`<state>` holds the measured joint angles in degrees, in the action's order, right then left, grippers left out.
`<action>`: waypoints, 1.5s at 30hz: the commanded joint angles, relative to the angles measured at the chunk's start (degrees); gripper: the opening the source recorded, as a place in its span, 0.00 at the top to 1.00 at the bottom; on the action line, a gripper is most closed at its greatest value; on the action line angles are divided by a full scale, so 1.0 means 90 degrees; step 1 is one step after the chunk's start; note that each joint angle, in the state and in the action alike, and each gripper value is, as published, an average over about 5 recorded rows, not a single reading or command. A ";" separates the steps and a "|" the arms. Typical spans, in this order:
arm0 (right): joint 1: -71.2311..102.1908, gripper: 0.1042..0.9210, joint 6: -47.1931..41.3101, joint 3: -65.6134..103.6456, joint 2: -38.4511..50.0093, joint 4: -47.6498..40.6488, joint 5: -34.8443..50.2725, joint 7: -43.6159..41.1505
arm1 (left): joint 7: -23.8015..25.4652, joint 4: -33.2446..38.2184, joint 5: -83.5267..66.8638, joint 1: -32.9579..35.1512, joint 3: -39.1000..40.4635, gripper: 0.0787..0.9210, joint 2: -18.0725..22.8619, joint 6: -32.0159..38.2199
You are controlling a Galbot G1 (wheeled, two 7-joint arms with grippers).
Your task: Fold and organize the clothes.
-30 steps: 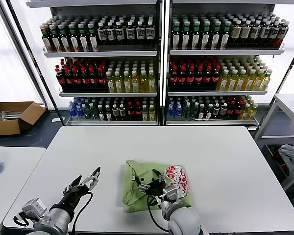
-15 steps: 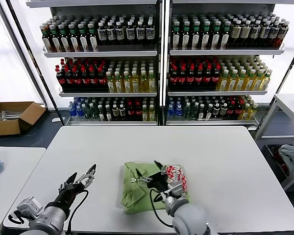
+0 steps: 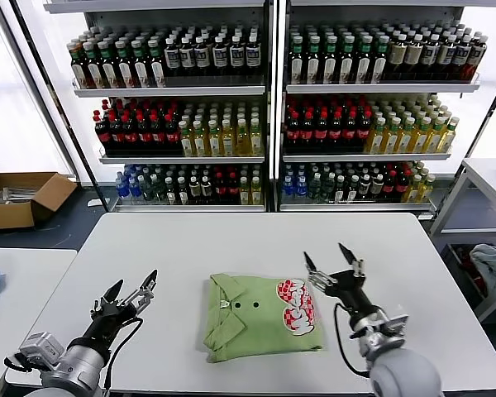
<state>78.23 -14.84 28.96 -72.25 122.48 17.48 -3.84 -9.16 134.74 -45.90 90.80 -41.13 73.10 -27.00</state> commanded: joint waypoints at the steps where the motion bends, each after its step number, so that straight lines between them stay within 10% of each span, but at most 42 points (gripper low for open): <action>1: 0.1726 0.12 0.1080 0.2110 -0.0368 0.0440 0.0061 -0.0804 | 0.1155 -0.0041 0.1310 0.0101 -0.0109 0.12 0.0090 0.0687; 45: 0.2166 0.12 0.1067 0.2739 -0.1057 0.0384 -0.0194 -0.0769 | 0.1467 -0.0095 0.1288 0.0158 -0.0569 0.12 0.0173 0.0811</action>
<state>97.24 -5.48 52.64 -81.36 126.21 15.92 -10.74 3.81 133.81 -34.54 92.06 -45.95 74.64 -19.84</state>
